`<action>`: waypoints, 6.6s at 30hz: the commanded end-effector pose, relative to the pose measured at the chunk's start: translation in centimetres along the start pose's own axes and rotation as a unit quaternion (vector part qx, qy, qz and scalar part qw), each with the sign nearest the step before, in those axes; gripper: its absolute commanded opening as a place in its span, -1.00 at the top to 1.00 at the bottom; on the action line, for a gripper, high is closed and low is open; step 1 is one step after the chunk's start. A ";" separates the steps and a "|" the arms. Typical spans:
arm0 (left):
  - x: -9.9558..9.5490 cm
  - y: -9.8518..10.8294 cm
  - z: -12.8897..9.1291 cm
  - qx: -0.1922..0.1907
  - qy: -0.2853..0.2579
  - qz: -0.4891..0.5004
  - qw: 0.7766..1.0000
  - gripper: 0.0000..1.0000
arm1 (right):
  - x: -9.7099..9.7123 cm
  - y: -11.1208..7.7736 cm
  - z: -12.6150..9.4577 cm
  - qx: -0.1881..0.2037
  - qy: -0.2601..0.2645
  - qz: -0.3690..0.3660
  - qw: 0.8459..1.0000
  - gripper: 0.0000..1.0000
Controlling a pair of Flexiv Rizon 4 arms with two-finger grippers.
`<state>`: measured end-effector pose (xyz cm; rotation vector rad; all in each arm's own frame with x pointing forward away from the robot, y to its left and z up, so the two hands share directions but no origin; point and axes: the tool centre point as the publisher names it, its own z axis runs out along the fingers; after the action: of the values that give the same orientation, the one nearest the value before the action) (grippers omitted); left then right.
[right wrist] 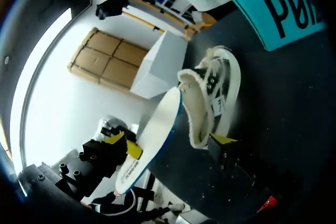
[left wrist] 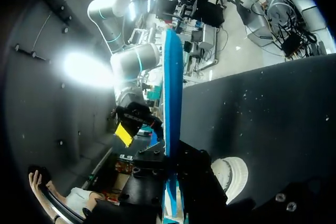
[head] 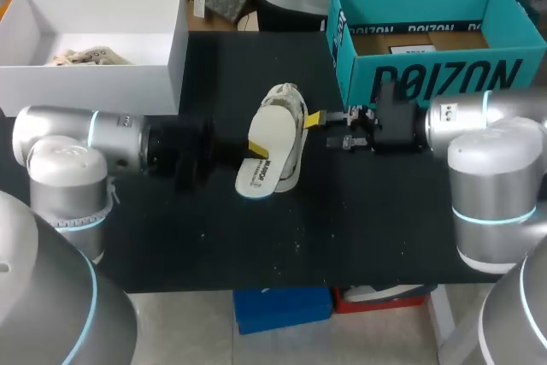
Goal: Take the shoe out of the shoebox, open the shoe tongue, remove and reinsert the insole, then place the shoe into the shoebox
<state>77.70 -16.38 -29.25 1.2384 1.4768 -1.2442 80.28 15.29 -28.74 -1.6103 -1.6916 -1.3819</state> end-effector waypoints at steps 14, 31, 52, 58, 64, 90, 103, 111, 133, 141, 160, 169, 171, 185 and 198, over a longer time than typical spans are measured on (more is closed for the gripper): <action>-0.4 -3.6 0.4 0.064 0.070 -0.074 0.993 1.00 | 0.6 -5.4 -9.4 -0.020 -0.117 -0.008 0.993 -1.00; 0.8 -5.0 -0.2 0.077 0.133 -0.132 0.979 1.00 | 2.1 -6.9 -13.5 -0.043 -0.153 0.002 0.987 -1.00; 4.2 1.6 1.4 0.093 0.253 -0.073 0.960 1.00 | 2.1 -6.9 -13.5 -0.043 -0.153 0.002 0.987 -1.00; 4.5 3.6 2.3 0.099 0.276 -0.061 0.954 1.00 | 2.1 -6.9 -13.5 -0.043 -0.153 0.002 0.987 -1.00; 4.9 6.2 3.3 0.096 0.286 -0.048 0.952 1.00 | 2.1 -6.9 -13.5 -0.043 -0.153 0.002 0.987 -1.00; 3.8 7.9 4.2 0.059 0.292 -0.041 0.954 -1.00 | 2.1 -6.9 -13.5 -0.043 -0.153 0.002 0.987 -1.00; 3.5 4.0 3.1 0.062 0.283 -0.046 0.956 0.03 | 2.1 -6.9 -13.5 -0.043 -0.153 0.002 0.987 -1.00; 3.7 2.3 2.1 0.062 0.284 -0.050 0.955 0.23 | 2.1 -6.9 -13.5 -0.043 -0.153 0.002 0.987 -1.00; 4.7 3.9 2.5 0.068 0.296 -0.070 0.950 1.00 | 2.1 -6.9 -13.5 -0.043 -0.153 0.002 0.987 -1.00; 5.5 7.0 3.5 0.056 0.296 -0.074 0.951 1.00 | 2.1 -6.9 -13.5 -0.043 -0.153 0.002 0.987 -1.00; 5.5 10.4 4.0 0.028 0.319 -0.064 0.945 1.00 | 2.1 -6.9 -13.5 -0.043 -0.153 0.002 0.987 -1.00; 6.8 9.7 4.0 0.044 0.372 -0.043 0.926 1.00 | 2.1 -6.9 -13.5 -0.043 -0.153 0.002 0.987 -1.00; 7.2 9.5 4.1 0.050 0.386 -0.042 0.920 1.00 | 2.1 -6.9 -13.5 -0.043 -0.153 0.002 0.987 -1.00; 6.8 9.6 4.1 0.060 0.421 -0.022 0.905 -1.00 | 2.1 -6.9 -13.5 -0.043 -0.153 0.002 0.987 -1.00; 1.4 9.3 4.2 0.026 0.390 0.053 0.919 0.00 | 2.1 -6.9 -13.5 -0.043 -0.153 0.002 0.987 -1.00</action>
<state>87.53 -19.79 -33.60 1.9626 1.9006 -0.8158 69.22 6.03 -23.95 -1.9583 -1.8145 -1.2721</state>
